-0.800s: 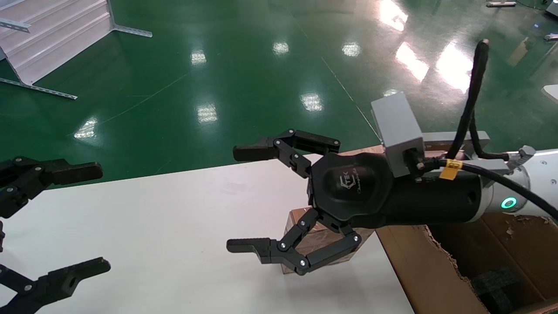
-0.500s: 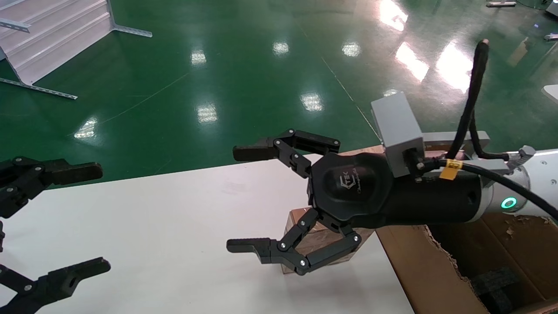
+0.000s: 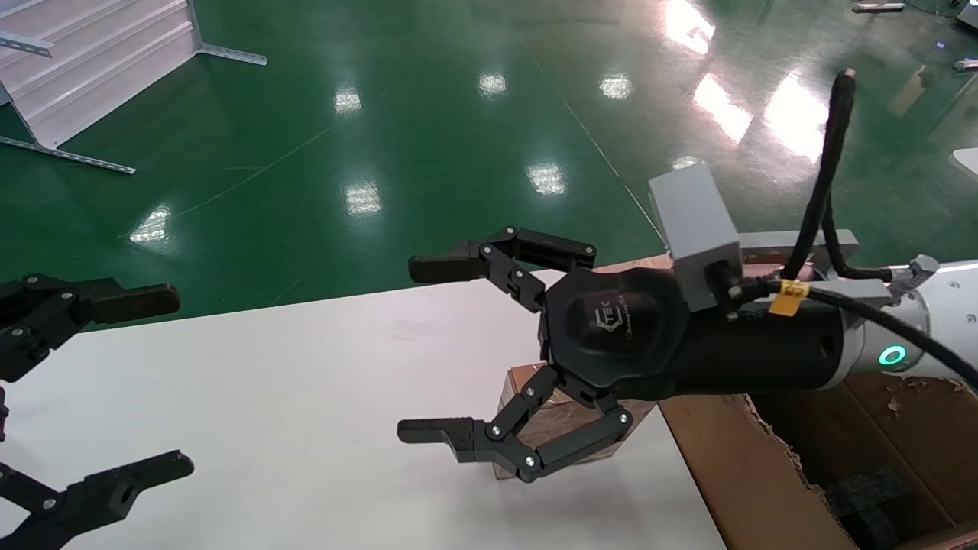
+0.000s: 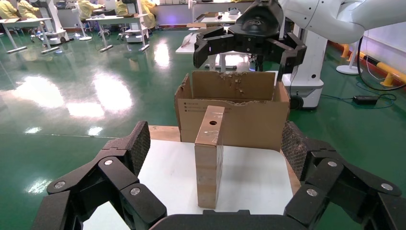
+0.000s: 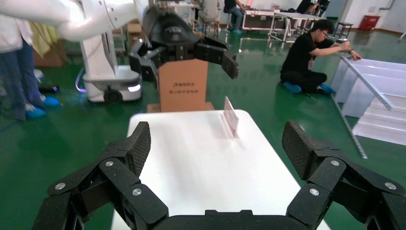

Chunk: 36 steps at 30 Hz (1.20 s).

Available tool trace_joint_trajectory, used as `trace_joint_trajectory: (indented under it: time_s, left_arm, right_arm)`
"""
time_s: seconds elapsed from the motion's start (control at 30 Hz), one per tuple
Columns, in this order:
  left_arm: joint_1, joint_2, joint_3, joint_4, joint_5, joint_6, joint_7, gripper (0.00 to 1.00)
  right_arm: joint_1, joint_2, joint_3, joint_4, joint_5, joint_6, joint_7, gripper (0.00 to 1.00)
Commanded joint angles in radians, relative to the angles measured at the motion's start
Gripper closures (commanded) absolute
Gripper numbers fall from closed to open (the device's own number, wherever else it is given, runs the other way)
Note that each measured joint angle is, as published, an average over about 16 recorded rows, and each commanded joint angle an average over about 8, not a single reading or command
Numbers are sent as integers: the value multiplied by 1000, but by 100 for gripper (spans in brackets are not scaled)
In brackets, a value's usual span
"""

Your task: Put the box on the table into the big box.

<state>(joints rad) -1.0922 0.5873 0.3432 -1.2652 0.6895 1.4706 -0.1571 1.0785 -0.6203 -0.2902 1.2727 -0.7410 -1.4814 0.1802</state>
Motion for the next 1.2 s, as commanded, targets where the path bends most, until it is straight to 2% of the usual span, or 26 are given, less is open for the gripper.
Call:
trace_joint_trajectory:
  time_s: [0.03,0.4,0.73,0.97,1.2]
  left_arm:
    - [0,0,0,0,0,0,0,0]
    - [0,0,0,0,0,0,0,0]
    - [0,0,0,0,0,0,0,0]
    - [0,0,0,0,0,0,0,0]
    - [0,0,1,0,0,0,0,0]
  right_arm:
    - [0,-2,-1,-1,-2,3,0,0]
    - [55,-35,-44,-65,-131,40,-42,0]
    - [141,11,-101,-245,-280,-71,-162,0]
    - [159,69,-144,-374,-298,-100,-248,0]
    - [177,87,-195,-442,-288,-101,-307,0]
